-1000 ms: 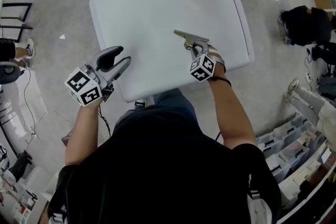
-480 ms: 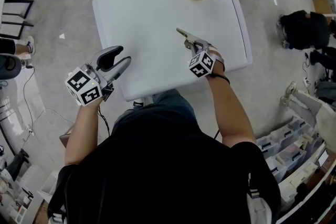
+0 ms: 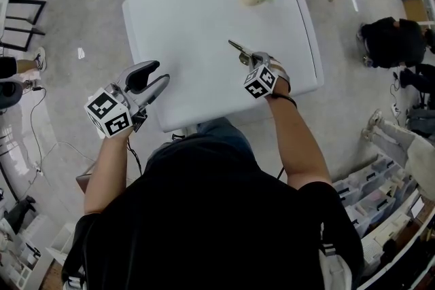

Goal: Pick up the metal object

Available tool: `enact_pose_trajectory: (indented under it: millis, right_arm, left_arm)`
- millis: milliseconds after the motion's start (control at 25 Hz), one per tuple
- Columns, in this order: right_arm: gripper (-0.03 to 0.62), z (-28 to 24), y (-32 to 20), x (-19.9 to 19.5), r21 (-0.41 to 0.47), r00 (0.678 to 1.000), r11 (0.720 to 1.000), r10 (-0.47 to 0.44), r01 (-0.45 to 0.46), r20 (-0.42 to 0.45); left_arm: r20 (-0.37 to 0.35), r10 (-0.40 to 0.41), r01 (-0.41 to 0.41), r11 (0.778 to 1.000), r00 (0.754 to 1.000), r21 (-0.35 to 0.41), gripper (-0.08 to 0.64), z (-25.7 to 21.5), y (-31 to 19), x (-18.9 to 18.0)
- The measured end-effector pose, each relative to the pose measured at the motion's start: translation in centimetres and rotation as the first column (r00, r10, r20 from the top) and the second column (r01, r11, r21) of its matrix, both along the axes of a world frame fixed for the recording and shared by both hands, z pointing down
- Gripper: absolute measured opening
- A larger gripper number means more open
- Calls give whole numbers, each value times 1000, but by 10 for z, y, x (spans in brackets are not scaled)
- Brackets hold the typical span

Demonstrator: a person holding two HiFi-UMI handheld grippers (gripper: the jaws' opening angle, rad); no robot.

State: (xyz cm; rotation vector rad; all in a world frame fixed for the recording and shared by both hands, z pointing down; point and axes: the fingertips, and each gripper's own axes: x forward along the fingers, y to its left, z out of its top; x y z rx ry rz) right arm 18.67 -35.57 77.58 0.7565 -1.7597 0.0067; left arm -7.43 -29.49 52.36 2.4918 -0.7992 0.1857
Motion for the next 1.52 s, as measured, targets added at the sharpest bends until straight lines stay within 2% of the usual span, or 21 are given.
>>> enact_pose_trajectory:
  millis: [640, 1520]
  right_arm:
    - [28, -10, 3, 23, 2, 993, 994, 111, -111, 34]
    - [28, -74, 38, 13, 60, 957, 961, 259, -268, 133]
  left_arm:
    - [-1, 0, 0, 1000, 1000, 28, 184, -11, 5, -8]
    - [-25, 80, -77, 992, 996, 99, 184, -30, 36, -26]
